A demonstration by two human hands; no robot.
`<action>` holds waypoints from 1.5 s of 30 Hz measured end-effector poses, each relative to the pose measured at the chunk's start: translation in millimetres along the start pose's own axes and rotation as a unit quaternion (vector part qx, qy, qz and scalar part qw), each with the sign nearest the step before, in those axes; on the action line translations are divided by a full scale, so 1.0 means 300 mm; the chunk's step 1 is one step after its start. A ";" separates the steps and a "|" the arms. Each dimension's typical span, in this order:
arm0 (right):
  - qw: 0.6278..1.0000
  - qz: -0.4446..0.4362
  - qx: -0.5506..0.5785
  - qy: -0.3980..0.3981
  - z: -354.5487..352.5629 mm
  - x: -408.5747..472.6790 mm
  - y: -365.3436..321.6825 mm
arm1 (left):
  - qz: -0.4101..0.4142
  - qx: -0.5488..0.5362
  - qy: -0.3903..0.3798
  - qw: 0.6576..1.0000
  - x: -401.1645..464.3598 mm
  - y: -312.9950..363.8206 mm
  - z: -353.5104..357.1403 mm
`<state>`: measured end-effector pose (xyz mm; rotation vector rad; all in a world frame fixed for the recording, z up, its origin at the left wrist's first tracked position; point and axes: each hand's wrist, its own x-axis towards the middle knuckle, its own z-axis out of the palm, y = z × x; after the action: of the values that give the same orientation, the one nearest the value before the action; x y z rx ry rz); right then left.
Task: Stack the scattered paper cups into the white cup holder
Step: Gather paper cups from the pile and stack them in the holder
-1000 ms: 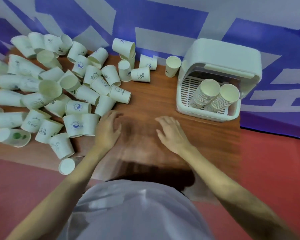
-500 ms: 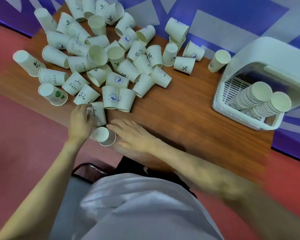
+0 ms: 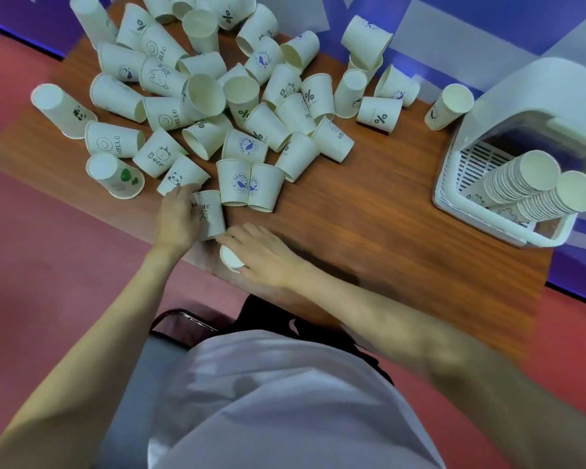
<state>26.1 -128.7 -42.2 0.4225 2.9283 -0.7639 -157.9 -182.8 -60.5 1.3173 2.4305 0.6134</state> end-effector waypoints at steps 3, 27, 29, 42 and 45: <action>0.995 0.088 0.010 0.046 -0.063 -0.107 0.074 | 0.007 -0.002 -0.016 1.000 0.002 0.034 0.008; 0.860 0.504 0.061 0.052 -0.092 -0.717 0.404 | 0.200 -0.025 -0.156 0.967 -0.045 0.626 0.132; 0.858 0.504 0.064 0.081 -0.099 -0.741 0.422 | 0.210 -0.016 -0.158 0.965 -0.048 0.669 0.143; 0.784 0.393 0.008 0.480 -0.420 -1.087 0.549 | 0.326 -0.100 -0.081 0.937 -0.025 1.145 0.238; 0.726 0.377 -0.030 0.575 -0.507 -1.178 0.613 | 0.396 -0.160 -0.009 0.904 -0.012 1.305 0.251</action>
<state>415.4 13.8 57.9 2.6676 2.9846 -0.2538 157.9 21.0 72.6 2.1109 1.5906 1.1181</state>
